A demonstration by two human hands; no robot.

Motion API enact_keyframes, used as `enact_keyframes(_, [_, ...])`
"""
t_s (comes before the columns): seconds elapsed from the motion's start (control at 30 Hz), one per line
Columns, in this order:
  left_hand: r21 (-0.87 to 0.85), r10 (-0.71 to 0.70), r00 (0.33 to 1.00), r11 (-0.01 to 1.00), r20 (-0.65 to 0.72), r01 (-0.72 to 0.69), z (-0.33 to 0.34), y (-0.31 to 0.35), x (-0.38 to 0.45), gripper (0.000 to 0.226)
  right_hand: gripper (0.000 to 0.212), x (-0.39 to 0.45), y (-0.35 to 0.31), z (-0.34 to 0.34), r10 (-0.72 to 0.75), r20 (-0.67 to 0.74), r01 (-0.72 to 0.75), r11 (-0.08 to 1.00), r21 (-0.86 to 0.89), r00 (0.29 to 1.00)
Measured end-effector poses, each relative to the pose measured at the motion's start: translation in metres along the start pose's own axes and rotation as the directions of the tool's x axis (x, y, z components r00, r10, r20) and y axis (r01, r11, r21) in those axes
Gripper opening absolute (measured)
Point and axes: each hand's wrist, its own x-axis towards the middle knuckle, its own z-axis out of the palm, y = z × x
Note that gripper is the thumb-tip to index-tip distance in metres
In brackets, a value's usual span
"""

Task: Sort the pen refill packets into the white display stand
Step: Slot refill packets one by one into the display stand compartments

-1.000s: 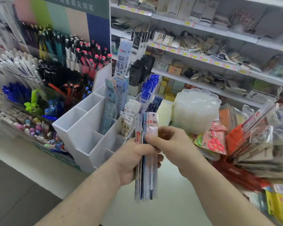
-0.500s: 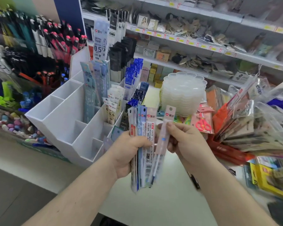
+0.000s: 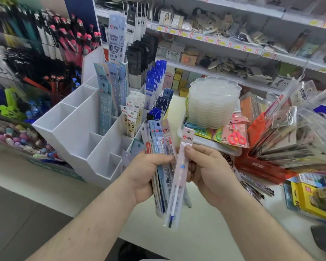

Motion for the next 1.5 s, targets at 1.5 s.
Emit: enact_keyframes(1.5, [0.272,0.235,0.962,0.943,-0.138,-0.191,-0.019,0.008,0.004,0.025,0.018,0.023,-0.015,0.011,-0.343,-0.156,0.283,0.908,-0.310,0.926])
